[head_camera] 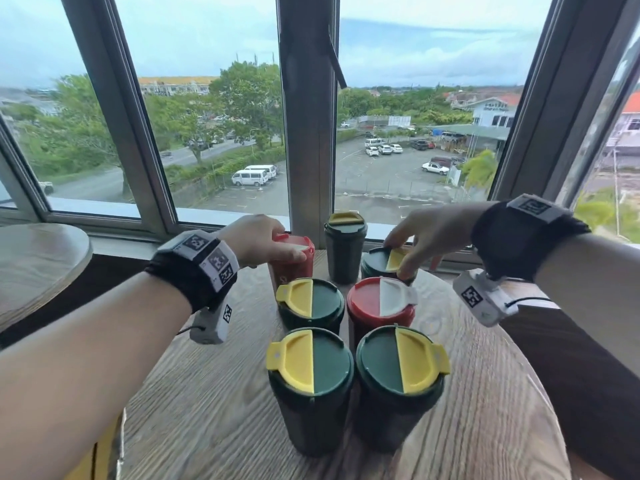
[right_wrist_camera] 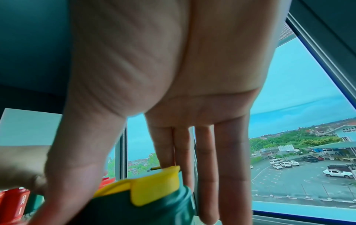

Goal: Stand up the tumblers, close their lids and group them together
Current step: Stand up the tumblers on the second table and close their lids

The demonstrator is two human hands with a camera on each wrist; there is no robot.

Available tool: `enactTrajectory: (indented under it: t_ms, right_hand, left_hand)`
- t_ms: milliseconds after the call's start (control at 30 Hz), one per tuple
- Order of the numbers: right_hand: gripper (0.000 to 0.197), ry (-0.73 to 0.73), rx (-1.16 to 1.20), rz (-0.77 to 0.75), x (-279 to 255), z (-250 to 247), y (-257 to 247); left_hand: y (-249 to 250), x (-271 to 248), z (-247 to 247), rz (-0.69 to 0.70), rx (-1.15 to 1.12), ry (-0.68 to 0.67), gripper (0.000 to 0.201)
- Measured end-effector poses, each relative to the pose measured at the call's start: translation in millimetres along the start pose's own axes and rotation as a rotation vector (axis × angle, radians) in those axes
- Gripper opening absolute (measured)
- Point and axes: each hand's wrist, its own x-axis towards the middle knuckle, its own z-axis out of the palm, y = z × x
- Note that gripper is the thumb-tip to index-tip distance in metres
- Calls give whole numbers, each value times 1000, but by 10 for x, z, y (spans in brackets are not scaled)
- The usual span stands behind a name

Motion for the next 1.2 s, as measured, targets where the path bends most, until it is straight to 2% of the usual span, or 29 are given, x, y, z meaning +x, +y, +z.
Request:
enactTrajectory:
  t_ms: [133, 267, 400, 533, 767, 800, 900, 933, 1033, 1200]
  right_hand:
    - [77, -24, 14, -3, -15, 1, -26]
    - [68, 10, 24, -26, 17, -17, -62]
    - [69, 18, 20, -60, 85, -15, -77]
    - [68, 2, 29, -86, 127, -21, -149]
    - [68, -75, 141, -94, 228, -46, -107]
    - [62, -85, 185, -94, 236, -56, -82]
    - [44, -68, 312, -67, 264, -77, -1]
    - [39, -58, 326, -48, 270, -72, 20]
    - [32, -50, 333, 28, 282, -32, 35]
    - [20, 34, 396, 84, 325, 51, -27]
  left_hand:
    - [-21, 43, 36, -41, -107, -43, 75]
    - [-10, 66, 62, 28, -259, -40, 66]
    - [22, 70, 42, 86, -354, -165, 75]
    - [57, 86, -35, 131, -298, -273, 85]
    - [143, 134, -9, 80, -519, -408, 98]
    - [146, 142, -8, 63, -544, -377, 95]
    - [82, 138, -48, -17, -412, -190, 53]
    - [58, 122, -63, -57, -388, -172, 44]
    - [32, 76, -53, -117, -441, -194, 32]
    - [132, 65, 48, -118, -482, -54, 20]
